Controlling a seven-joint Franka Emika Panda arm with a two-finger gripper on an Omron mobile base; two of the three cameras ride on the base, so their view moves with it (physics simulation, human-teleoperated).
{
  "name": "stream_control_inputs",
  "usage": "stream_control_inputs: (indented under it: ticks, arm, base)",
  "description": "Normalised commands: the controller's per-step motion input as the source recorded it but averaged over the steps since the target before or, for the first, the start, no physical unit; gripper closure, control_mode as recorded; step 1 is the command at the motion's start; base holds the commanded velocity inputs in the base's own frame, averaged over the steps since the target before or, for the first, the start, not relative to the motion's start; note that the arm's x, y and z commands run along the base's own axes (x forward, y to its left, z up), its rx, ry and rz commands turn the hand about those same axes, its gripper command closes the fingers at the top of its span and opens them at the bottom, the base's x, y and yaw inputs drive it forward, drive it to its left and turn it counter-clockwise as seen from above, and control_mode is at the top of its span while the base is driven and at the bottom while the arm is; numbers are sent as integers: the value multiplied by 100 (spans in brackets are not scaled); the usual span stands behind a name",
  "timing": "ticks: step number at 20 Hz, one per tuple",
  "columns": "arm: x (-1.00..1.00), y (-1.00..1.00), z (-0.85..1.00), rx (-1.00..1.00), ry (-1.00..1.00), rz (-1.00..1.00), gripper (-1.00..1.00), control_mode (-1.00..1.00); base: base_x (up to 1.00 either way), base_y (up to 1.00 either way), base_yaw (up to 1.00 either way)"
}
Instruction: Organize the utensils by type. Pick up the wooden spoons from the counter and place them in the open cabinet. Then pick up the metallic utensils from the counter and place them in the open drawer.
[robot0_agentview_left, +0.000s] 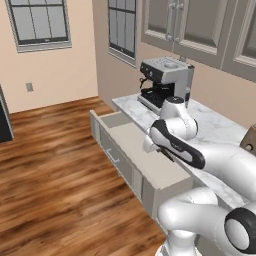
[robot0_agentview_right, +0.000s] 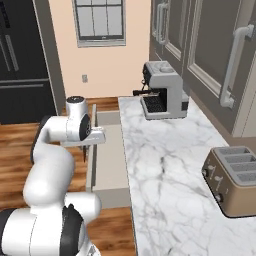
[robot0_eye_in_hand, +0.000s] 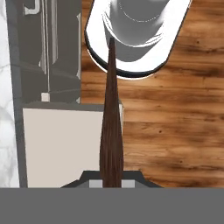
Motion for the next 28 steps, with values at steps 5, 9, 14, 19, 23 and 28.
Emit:
stream_control_inputs:
  ticks: [5,9,14,19,23,28]
  arm:
    - [23,0,-37,0,0,1,100,-100]
    - [18,0,-24,0,0,0,100,-100]
    - [23,3,-23,0,1,4,100,-100]
    - [37,9,-29,0,9,4,100,-100]
    - [35,10,-28,0,7,3,100,-100]
    - [31,15,-29,-2,5,3,100,-100]
  base:
    - [0,0,0]
    - [0,0,0]
    - [0,0,0]
    - [0,0,0]
    - [0,0,0]
    - [0,0,0]
